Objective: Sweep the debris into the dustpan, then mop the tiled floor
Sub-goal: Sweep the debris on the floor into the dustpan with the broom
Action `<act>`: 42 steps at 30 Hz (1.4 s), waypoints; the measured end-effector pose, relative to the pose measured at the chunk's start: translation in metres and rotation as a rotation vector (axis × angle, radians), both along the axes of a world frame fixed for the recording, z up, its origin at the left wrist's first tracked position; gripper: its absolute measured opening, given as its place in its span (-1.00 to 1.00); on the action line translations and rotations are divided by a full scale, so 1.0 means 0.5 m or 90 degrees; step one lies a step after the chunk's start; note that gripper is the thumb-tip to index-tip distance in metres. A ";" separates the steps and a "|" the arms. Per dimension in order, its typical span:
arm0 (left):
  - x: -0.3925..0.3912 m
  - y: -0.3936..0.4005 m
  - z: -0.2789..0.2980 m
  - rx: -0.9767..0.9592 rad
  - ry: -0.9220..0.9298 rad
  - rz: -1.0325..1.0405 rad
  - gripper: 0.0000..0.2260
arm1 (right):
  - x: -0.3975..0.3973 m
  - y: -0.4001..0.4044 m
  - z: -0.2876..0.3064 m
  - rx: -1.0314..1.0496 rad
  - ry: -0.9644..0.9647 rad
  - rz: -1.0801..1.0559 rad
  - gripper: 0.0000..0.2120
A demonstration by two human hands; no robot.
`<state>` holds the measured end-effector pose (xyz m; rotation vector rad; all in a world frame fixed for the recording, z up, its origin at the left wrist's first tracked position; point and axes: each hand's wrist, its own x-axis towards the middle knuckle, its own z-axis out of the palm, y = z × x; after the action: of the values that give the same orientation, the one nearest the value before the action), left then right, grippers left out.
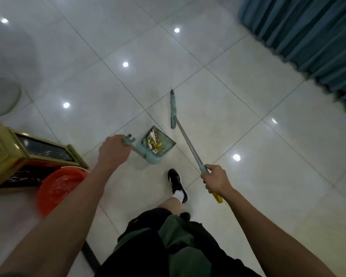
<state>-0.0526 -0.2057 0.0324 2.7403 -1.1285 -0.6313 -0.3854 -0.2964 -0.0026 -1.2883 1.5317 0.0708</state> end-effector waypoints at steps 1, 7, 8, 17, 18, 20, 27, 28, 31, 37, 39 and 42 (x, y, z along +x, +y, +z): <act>0.004 -0.018 -0.005 -0.002 0.009 0.017 -0.85 | 0.005 -0.025 0.000 -0.007 0.003 0.010 -0.49; 0.026 -0.094 -0.020 -0.002 0.055 0.097 -0.82 | 0.041 -0.175 0.025 -0.026 0.028 0.096 -0.53; 0.032 -0.102 -0.017 -0.005 0.060 0.110 -0.81 | 0.050 -0.198 0.031 -0.026 0.030 0.111 -0.53; 0.057 -0.123 0.001 -0.023 0.103 0.243 -0.87 | 0.185 -0.374 0.046 -0.071 0.064 0.311 -0.74; 0.053 -0.121 0.000 -0.021 0.103 0.260 -0.88 | 0.198 -0.392 0.042 -0.074 0.069 0.340 -0.74; 0.041 -0.115 -0.002 -0.022 0.097 0.302 -0.92 | 0.226 -0.427 0.033 -0.069 0.072 0.386 -0.69; -0.038 -0.107 0.007 -0.034 0.088 0.506 -0.91 | 0.325 -0.546 0.012 -0.061 0.064 0.596 -0.71; -0.059 -0.105 0.008 -0.034 0.085 0.532 -0.90 | 0.338 -0.563 0.011 -0.058 0.060 0.623 -0.71; -0.127 -0.093 0.010 -0.052 0.082 0.636 -0.90 | 0.375 -0.603 0.008 -0.040 0.048 0.706 -0.68; -0.303 -0.072 0.007 -0.072 0.060 0.846 -0.92 | 0.419 -0.625 -0.004 -0.008 0.034 0.864 -0.66; -0.373 -0.063 0.008 -0.073 0.054 0.909 -0.90 | 0.426 -0.611 -0.006 0.015 0.031 0.903 -0.67; -0.478 -0.056 0.007 -0.087 0.058 1.004 -0.90 | 0.433 -0.581 -0.006 0.017 0.033 0.970 -0.72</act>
<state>-0.2915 -0.2335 0.0357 2.4013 0.9995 -0.3269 -0.1687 -0.5870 -0.0058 -2.1364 0.2681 1.0674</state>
